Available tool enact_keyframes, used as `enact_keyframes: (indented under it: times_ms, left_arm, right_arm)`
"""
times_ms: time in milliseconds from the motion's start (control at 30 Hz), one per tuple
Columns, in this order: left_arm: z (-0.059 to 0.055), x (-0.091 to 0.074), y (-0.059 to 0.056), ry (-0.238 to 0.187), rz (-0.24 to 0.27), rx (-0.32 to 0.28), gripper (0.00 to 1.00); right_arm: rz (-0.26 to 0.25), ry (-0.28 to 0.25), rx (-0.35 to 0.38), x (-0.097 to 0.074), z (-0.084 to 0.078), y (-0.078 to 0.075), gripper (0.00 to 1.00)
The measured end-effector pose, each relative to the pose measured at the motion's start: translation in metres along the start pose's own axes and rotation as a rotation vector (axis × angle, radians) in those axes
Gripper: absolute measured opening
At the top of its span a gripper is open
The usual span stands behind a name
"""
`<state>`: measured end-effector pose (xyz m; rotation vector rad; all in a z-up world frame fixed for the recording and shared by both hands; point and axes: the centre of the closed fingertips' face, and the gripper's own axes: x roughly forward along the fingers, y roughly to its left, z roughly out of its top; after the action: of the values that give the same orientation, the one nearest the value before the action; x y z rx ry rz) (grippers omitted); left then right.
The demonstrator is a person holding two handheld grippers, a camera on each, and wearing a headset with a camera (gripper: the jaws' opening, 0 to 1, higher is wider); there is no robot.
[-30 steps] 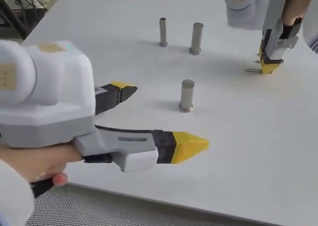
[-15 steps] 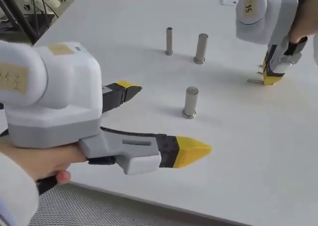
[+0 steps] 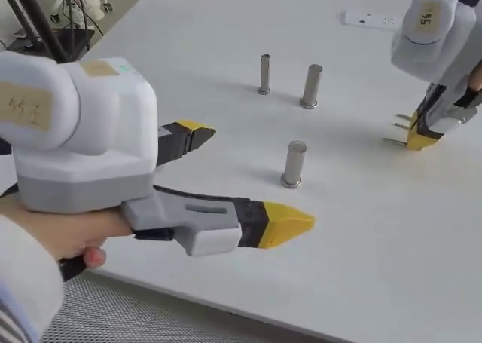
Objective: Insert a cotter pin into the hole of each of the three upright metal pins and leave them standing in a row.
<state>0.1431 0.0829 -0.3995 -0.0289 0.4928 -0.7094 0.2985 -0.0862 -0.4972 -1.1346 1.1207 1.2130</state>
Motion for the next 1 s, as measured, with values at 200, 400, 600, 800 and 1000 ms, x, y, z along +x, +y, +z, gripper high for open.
enact_keyframes:
  times_ms: [200, 400, 600, 800, 1000]
  left_arm:
    - [-0.001, 0.001, 0.003, 0.030, -0.004, 0.018, 0.90]
    - [0.005, 0.005, 0.007, 0.031, -0.005, 0.025, 0.89]
    - [0.013, 0.008, 0.011, 0.022, -0.007, 0.021, 0.86]
    - [0.021, 0.011, 0.011, 0.013, -0.019, 0.032, 0.83]
    - [0.030, 0.014, 0.016, -0.005, -0.029, 0.017, 0.79]
  right_arm:
    - [-0.078, -0.103, 0.012, -0.019, 0.011, 0.010, 0.00]
    - [-0.141, -0.187, 0.007, -0.039, 0.023, 0.019, 0.00]
    - [-0.234, -0.281, -0.027, -0.064, 0.041, 0.025, 0.00]
    - [-0.329, -0.374, -0.034, -0.083, 0.056, 0.028, 0.00]
    - [-0.377, -0.442, -0.040, -0.095, 0.069, 0.038, 0.00]
